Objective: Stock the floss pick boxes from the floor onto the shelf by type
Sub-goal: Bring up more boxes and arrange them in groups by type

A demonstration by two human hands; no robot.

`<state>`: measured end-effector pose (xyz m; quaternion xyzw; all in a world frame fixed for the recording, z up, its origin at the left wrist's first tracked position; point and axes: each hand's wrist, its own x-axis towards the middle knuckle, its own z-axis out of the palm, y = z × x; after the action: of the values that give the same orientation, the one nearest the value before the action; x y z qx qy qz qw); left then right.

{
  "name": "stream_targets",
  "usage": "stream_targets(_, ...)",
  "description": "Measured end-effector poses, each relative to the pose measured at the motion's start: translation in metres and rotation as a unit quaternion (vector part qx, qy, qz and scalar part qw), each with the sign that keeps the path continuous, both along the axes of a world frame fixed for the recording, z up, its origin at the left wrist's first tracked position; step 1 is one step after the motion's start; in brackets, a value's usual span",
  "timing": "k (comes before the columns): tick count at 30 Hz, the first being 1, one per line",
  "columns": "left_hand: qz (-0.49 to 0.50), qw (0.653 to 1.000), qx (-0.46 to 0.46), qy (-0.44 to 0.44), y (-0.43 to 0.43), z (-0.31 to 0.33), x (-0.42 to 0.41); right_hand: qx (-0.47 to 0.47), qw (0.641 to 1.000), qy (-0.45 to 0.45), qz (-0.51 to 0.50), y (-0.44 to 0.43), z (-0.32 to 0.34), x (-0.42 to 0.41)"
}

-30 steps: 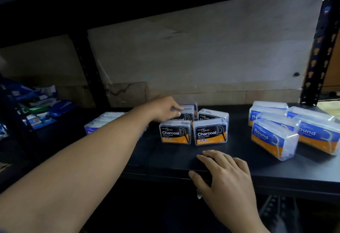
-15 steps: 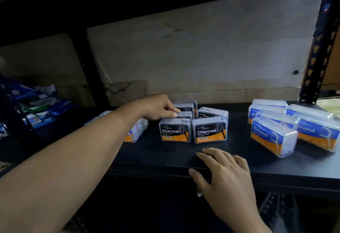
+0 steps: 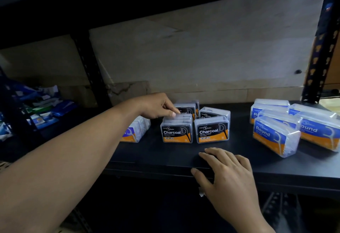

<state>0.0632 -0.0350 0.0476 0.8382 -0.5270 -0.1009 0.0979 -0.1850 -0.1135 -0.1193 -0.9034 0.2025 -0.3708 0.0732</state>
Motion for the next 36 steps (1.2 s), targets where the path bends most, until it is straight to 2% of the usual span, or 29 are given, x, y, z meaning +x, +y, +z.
stream_targets(5,-0.002,0.999,-0.05,0.006,0.004,0.013,-0.006,0.0,1.0,-0.001,0.003,0.0,-0.001,0.0)
stream_targets(11,0.001,0.997,0.057,-0.055,0.002,0.004,-0.015,0.003,1.0,0.004,0.0,0.0,0.0,0.0)
stream_targets(27,-0.009,0.998,0.048,-0.036,0.0,-0.008,-0.008,0.004,1.0,0.0,0.002,0.0,0.0,0.0)
stream_targets(32,0.02,0.999,-0.048,-0.003,-0.002,0.01,-0.008,0.0,1.0,-0.009,0.004,0.0,-0.001,0.0)
stream_targets(36,0.052,0.994,-0.087,-0.039,-0.022,0.011,-0.002,-0.003,1.0,-0.01,0.007,-0.001,-0.001,0.001)
